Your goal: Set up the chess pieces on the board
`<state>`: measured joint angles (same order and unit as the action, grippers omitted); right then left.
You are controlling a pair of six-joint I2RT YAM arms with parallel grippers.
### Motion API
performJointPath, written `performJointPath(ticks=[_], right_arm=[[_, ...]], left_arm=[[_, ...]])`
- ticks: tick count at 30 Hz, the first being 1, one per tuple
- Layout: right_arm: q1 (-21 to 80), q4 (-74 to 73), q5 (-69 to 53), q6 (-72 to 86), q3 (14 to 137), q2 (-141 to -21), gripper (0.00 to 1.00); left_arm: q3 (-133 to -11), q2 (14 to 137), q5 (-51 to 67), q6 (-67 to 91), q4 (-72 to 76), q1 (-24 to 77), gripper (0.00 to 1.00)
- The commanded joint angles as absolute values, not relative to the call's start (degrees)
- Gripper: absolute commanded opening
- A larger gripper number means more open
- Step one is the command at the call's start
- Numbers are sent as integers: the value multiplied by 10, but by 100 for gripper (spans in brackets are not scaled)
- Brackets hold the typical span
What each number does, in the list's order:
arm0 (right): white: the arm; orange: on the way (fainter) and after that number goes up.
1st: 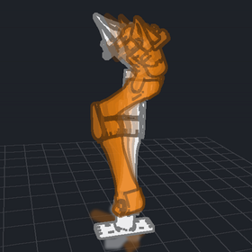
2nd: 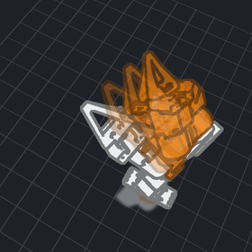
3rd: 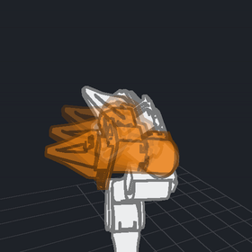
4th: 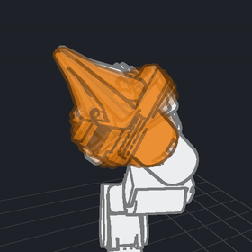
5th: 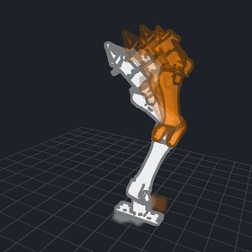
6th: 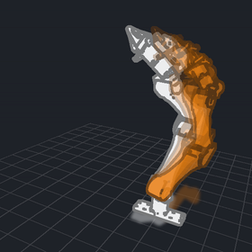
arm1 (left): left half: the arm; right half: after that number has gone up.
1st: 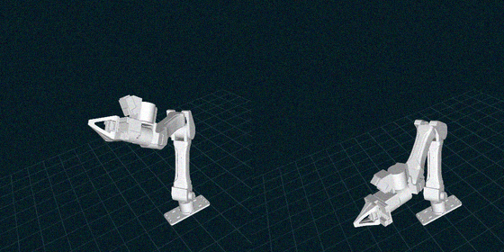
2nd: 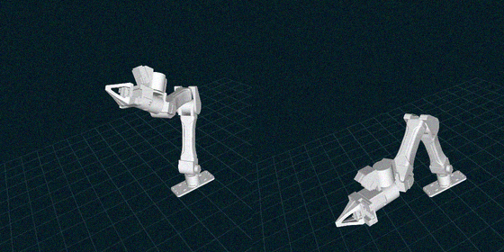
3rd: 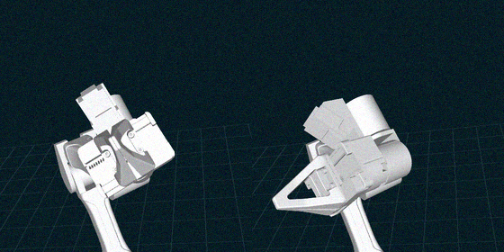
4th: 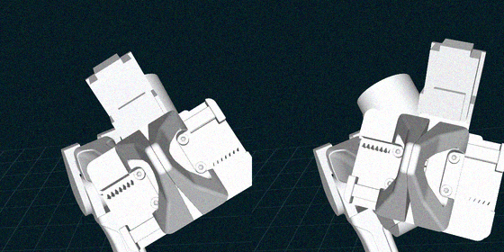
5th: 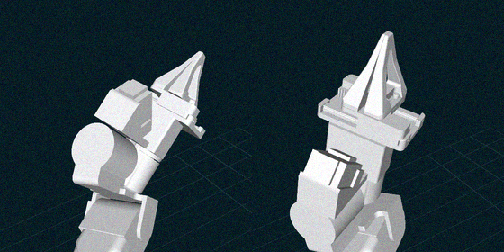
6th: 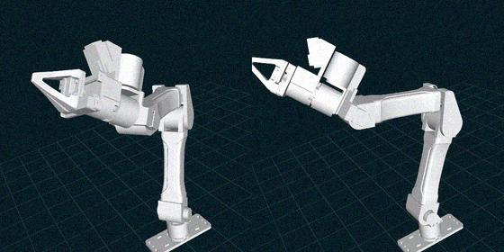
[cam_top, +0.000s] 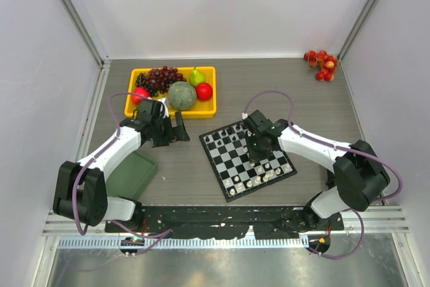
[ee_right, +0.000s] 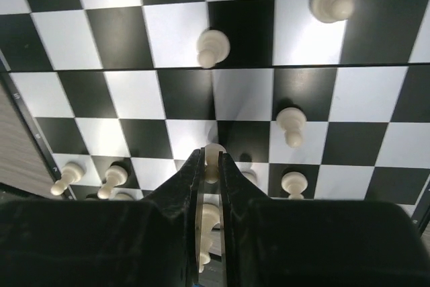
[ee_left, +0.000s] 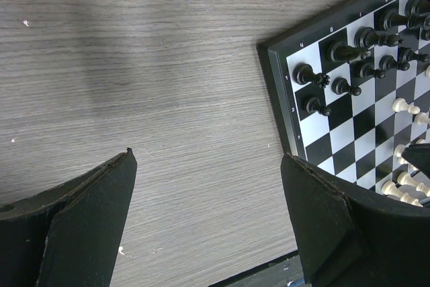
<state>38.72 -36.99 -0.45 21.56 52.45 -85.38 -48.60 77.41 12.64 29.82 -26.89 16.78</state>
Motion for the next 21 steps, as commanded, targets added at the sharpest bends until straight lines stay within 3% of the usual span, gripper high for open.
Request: performJointPath(ticks=[1, 21], right_arm=[[409, -365, -32, 224, 526, -823, 13], [468, -349, -28, 248, 526, -848, 14]], left_arm=[[-490, 768, 134, 303, -251, 170, 96], [-487, 769, 133, 301, -249, 170, 96]])
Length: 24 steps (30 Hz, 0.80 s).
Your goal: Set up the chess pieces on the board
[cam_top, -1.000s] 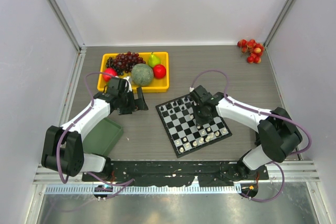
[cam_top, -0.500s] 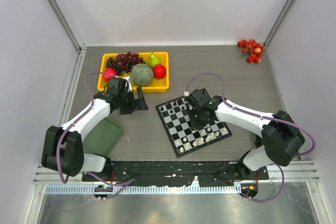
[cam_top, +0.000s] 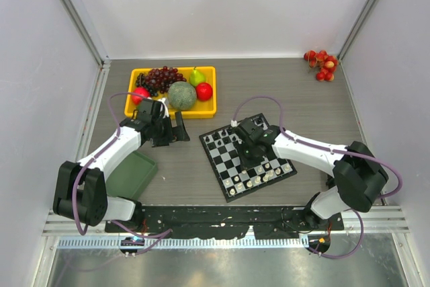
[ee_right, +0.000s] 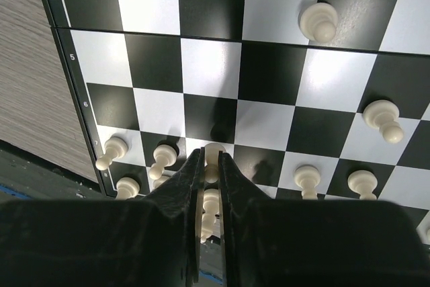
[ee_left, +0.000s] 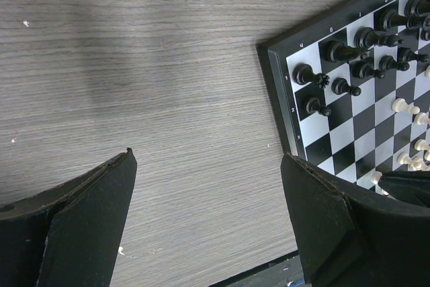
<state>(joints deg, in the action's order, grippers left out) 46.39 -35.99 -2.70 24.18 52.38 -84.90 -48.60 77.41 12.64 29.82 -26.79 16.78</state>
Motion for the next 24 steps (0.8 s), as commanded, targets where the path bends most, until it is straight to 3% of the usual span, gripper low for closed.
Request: performJointPath(ticks=[1, 15, 24], right_arm=[[468, -350, -30, 249, 526, -847, 14], [485, -362, -9, 260, 512, -852, 14], [485, -367, -11, 242, 553, -843, 38]], left_arm=[[-487, 770, 133, 301, -249, 170, 96], [-488, 772, 134, 301, -249, 170, 96], [-489, 766, 134, 302, -251, 170, 96]])
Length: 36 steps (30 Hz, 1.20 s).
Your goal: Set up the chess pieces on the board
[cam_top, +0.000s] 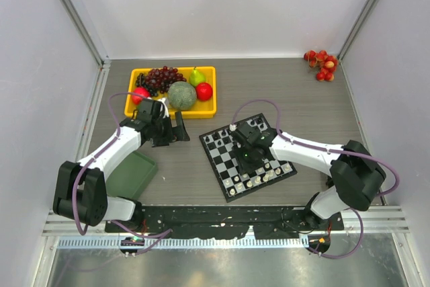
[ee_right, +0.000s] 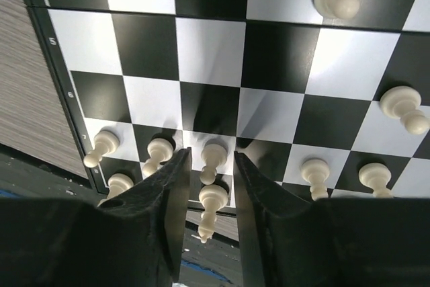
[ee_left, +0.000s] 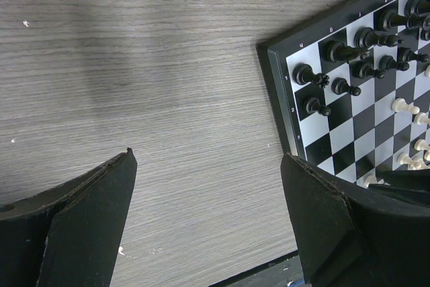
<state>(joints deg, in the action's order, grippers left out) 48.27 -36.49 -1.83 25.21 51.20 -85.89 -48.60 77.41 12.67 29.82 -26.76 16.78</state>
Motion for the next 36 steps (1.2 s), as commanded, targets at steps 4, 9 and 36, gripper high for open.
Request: performJointPath(ticks=[4, 9, 36], right_arm=[[476, -379, 22, 233, 583, -825, 45], [421, -382, 51, 224, 580, -809, 47], [327, -348, 49, 190, 548, -883, 34]], left_arm=[[-491, 767, 135, 302, -251, 170, 96], [-490, 766, 134, 301, -251, 170, 96], [-493, 777, 133, 297, -252, 170, 96]])
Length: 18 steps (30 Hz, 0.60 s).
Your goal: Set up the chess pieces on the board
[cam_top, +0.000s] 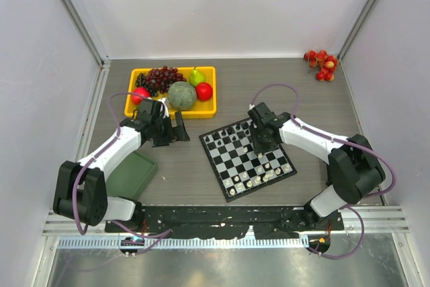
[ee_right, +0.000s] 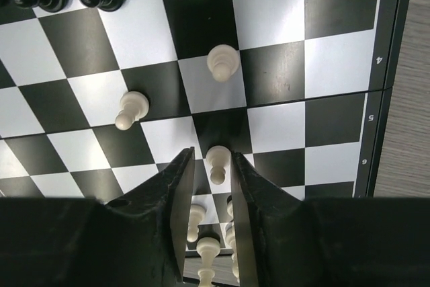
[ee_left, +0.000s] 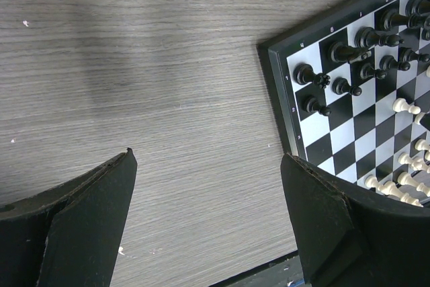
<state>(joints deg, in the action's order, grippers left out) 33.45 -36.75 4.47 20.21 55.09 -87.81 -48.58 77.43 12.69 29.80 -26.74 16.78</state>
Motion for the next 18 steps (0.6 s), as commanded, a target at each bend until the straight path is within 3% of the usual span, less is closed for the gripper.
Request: performJointPath(ticks=[1, 5, 8, 13, 18], right_arm=[[327, -348, 49, 188, 548, -884, 32], [326, -348, 46, 186, 547, -883, 23], [326, -349, 39, 186, 540, -873, 22], [326, -357, 33, 191, 533, -856, 40], [326, -358, 18, 193, 526, -837, 40]], left_arm=[[-493, 777, 132, 297, -253, 170, 96], [-499, 780, 129, 296, -256, 170, 96], [-501, 783, 130, 295, -257, 170, 96], [-504, 789, 133, 295, -258, 170, 96], [-502, 785, 132, 297, -256, 170, 96]])
